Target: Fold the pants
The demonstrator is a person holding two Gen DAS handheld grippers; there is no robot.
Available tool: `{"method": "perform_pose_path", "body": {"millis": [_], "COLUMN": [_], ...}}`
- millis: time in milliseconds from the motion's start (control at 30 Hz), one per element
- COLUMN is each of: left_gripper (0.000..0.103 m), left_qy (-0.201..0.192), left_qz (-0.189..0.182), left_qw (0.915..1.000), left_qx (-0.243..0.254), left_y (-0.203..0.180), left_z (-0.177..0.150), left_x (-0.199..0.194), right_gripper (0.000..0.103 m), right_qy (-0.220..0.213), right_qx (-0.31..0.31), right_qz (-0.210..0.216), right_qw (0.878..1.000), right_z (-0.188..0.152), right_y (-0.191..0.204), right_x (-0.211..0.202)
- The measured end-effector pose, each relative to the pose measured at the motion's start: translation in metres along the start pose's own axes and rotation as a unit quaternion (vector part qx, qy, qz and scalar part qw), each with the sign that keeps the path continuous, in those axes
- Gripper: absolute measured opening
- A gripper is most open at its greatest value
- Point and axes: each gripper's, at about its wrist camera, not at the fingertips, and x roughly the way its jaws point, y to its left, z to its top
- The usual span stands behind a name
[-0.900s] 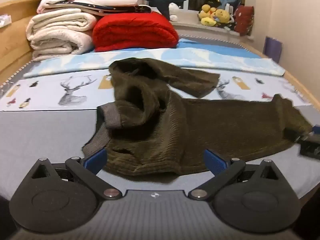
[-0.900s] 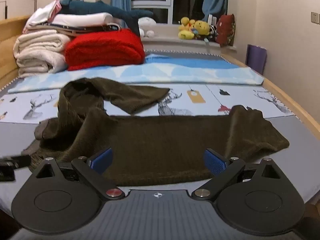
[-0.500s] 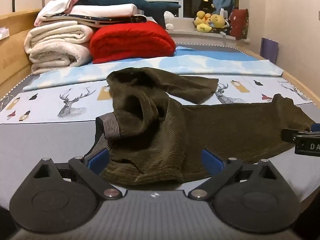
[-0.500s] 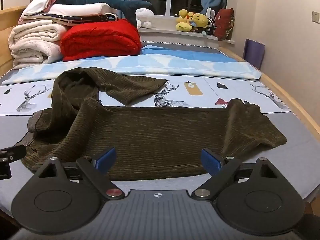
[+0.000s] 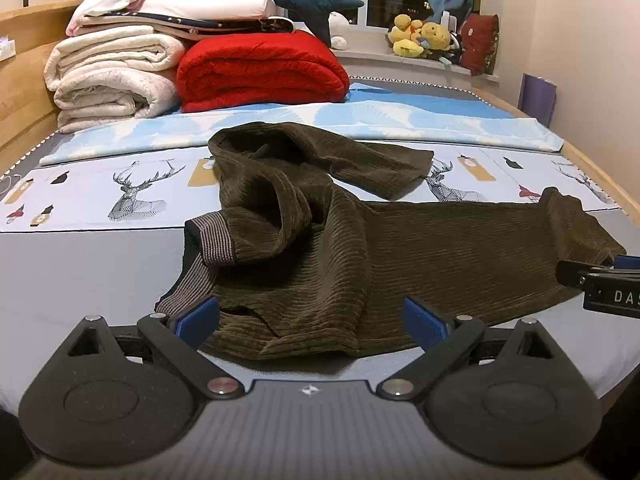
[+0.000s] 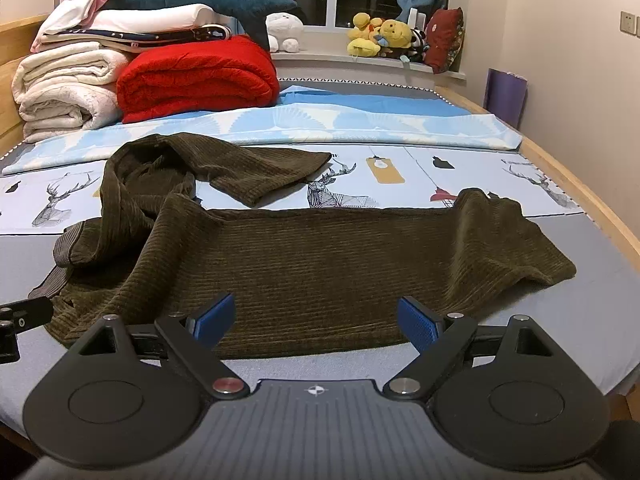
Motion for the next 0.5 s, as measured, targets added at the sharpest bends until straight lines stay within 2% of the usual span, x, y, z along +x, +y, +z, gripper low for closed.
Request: {"method": "perform_pose_path", "body": {"millis": [500], "left_gripper": [0.099], "left_qy": [0.004], "left_qz": [-0.001], "left_qw": [1.0000], "left_qx": [-0.003], "left_y": [-0.0004], "left_z": [-0.0010], "left_x": [0.0005], "right_gripper": [0.090], "right_qy": [0.001], "right_qx": [-0.001], "right_qz": [0.002], "right_qw": [1.000], "right_z": [-0.0002], "right_y": [0.0018], "right_x": [0.0045]}}
